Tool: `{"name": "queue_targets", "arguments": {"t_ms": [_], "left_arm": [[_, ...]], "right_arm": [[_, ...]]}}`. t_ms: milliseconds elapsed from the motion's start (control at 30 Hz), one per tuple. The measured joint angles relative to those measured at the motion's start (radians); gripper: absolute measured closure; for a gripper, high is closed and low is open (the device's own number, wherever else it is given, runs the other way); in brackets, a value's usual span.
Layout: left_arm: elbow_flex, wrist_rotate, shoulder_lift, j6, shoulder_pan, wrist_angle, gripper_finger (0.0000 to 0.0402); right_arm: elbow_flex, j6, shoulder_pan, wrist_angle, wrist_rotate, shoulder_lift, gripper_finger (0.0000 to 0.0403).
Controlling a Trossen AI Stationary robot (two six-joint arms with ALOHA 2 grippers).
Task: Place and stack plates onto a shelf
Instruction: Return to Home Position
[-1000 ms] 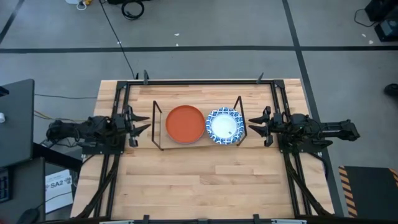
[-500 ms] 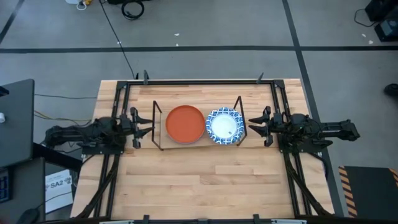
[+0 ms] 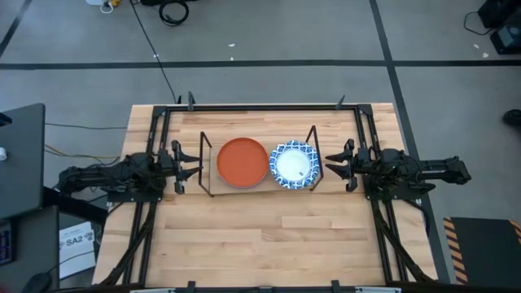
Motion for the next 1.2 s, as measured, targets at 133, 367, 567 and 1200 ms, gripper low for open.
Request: {"name": "queue_targets", "arguments": {"t_ms": [133,367,567,1200], "left_arm": [[0.000,0.000,0.000,0.000,0.000,-0.002,0.0256],[0.000,-0.001,0.000,0.006,0.000,-0.005,0.0256],[0.000,-0.002,0.000,0.009,0.000,-0.006,0.0256],[-0.001,-0.004,0.000,0.002,0.000,0.004,0.0256]], "right_arm": [[0.000,-0.001,0.000,-0.009,0.000,0.000,0.0263],[0.000,-0.002,0.000,-0.011,0.000,0.000,0.0263],[0.000,-0.003,0.000,-0.011,0.000,0.000,0.0263],[0.000,-0.003,0.000,-0.011,0.000,0.000,0.0263]]}}
